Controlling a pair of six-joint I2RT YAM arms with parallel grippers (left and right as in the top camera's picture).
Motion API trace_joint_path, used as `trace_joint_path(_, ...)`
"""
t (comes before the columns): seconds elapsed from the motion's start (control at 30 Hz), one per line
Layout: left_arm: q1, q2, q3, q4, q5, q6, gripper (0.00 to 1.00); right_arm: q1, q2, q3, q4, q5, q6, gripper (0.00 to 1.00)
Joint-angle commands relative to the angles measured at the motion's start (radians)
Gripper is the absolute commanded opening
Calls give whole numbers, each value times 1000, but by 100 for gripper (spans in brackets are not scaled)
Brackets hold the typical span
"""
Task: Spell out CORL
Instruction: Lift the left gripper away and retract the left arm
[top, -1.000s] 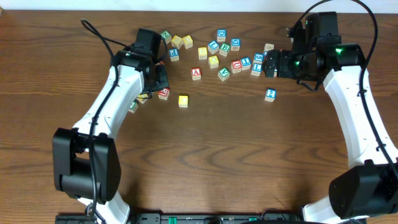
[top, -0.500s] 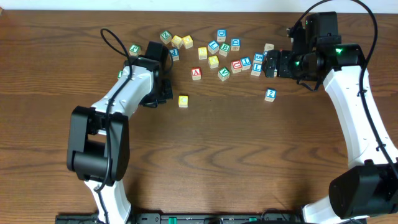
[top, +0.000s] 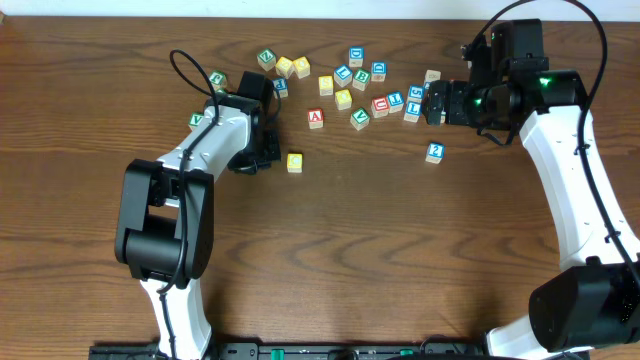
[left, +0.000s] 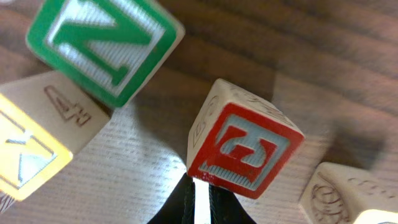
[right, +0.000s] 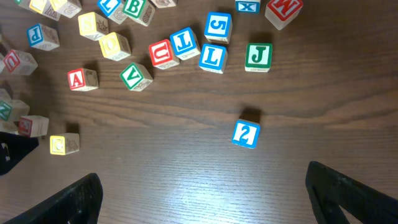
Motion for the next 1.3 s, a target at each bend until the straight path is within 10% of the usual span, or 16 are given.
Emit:
trace_joint_path(0.0, -2, 10, -8, 17, 9, 2, 10, 5, 4, 15, -3, 3, 7, 99)
trace_joint_path(1.27, 4, -174, 50, 140, 3, 36, 14, 4, 4, 15, 2, 3, 7, 99)
